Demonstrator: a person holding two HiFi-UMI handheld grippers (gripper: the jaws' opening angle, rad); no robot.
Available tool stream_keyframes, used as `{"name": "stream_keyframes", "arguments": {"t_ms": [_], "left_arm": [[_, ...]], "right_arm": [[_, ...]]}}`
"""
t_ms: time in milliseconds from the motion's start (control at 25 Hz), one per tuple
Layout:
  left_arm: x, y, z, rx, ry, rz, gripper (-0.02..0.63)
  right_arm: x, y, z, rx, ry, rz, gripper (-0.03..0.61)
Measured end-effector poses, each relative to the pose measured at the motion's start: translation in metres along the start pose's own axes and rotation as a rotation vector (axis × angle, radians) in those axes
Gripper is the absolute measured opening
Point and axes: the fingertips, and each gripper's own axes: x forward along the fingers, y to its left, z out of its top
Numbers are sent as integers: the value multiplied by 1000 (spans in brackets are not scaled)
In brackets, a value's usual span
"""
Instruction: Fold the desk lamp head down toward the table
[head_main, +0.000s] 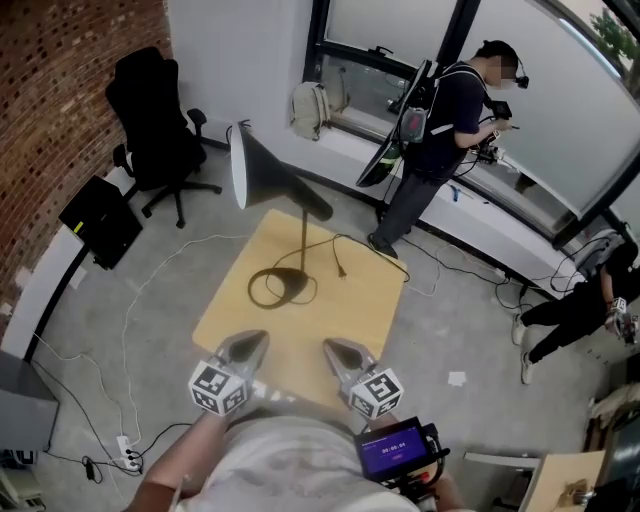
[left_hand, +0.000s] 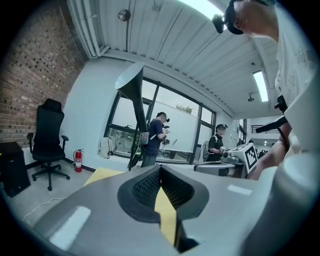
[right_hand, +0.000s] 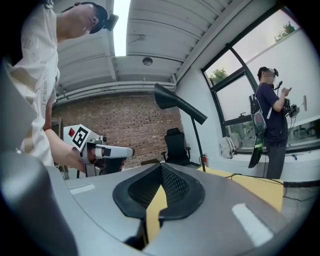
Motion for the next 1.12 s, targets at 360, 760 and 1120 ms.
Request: {"name": "stream_keyframes", "arguments": {"t_ms": [360, 760, 1120], "left_arm": [[7, 16, 46, 29, -10, -54, 2], [22, 28, 88, 61, -51, -48, 2], [41, 35, 121, 87, -71, 33, 2]], "right_arm": [[19, -24, 37, -37, -35, -98, 12], [53, -44, 91, -134, -71, -52, 12], [79, -67, 98, -170, -48, 30, 14]]}}
